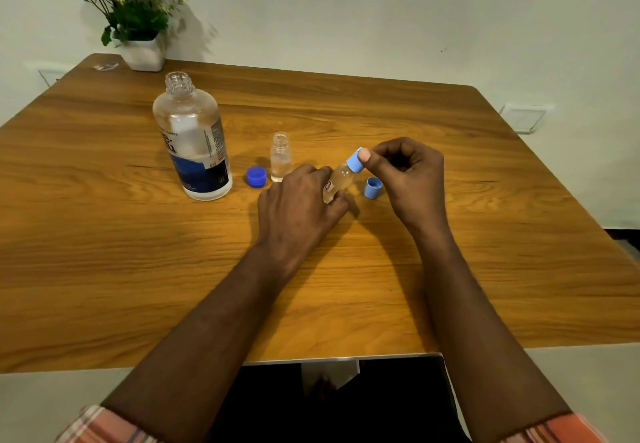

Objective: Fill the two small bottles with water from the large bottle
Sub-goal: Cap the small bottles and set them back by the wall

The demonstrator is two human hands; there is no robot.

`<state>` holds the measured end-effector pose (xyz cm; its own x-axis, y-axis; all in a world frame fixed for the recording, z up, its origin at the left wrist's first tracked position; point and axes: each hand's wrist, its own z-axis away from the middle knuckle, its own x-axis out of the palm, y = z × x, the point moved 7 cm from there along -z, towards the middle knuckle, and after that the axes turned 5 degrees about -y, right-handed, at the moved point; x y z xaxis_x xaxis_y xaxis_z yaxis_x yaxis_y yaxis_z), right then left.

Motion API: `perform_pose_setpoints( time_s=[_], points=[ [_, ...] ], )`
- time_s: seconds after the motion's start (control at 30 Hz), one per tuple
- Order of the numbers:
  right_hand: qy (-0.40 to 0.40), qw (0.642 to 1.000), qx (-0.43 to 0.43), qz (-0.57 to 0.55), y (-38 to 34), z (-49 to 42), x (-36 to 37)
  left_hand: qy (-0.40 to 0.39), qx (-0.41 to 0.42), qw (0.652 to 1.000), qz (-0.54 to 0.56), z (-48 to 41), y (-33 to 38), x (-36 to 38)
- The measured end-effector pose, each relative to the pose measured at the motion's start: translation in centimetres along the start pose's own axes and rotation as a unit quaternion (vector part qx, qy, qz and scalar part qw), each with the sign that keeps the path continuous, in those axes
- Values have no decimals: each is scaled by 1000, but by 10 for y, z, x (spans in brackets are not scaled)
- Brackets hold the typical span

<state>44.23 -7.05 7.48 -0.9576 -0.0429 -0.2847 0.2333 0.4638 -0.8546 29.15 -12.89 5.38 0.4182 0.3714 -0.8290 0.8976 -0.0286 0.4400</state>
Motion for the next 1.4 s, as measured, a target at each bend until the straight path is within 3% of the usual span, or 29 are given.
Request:
perform_pose_setpoints(
  time_s=[0.2, 1.4],
  points=[
    [-5, 999, -2, -46, -2, 1, -4, -3, -3, 1000, 2, 0, 0, 0],
    [-36, 999, 30, -17, -1, 2, 4, 5, 11, 1000, -3, 0, 1, 2]
  ],
)
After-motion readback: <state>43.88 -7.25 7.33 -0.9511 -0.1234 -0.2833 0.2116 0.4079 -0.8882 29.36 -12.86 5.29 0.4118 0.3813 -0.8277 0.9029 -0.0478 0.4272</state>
